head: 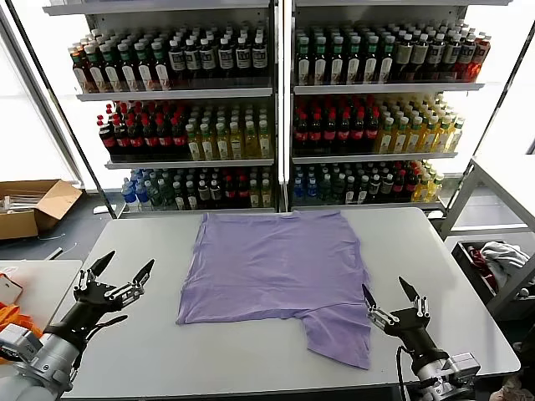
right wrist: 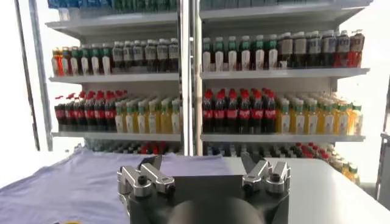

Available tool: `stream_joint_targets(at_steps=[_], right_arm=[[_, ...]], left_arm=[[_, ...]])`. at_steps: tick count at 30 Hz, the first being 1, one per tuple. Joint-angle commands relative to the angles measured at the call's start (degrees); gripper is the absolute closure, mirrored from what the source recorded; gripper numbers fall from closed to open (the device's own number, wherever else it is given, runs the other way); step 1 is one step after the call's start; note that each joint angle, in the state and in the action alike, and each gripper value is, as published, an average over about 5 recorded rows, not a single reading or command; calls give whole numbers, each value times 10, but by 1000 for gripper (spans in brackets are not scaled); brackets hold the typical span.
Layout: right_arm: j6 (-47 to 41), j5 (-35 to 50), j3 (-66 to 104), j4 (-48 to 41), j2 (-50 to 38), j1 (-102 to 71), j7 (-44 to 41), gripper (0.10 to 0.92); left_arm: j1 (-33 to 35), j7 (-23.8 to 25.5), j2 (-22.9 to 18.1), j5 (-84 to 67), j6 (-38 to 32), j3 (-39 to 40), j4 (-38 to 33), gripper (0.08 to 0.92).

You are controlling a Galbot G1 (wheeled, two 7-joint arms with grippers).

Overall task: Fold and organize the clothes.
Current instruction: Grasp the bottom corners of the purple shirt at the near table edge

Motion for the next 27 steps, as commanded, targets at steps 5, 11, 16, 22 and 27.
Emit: stream_joint_targets(at_steps=[5, 11, 16, 22, 27], right_arm=[[-58, -16, -33, -9, -14, -42, 56, 203], [-82, -13, -71, -1, 9, -50, 86, 203], [-92, -15, -90, 6, 21, -60, 101, 203], [-93, -14, -87, 2, 26, -73, 109, 203], [-93, -12, -95, -6, 28, -78, 110, 203]], left_arm=[[-18, -92, 74, -47, 76, 172, 88, 177], [-57, -101, 71, -46, 80, 208, 133, 177], [-77, -106, 67, -47, 80, 216, 160, 177], [-87, -109, 65, -49, 78, 219, 184, 177], [-100, -109, 66, -53, 77, 216, 201, 177]])
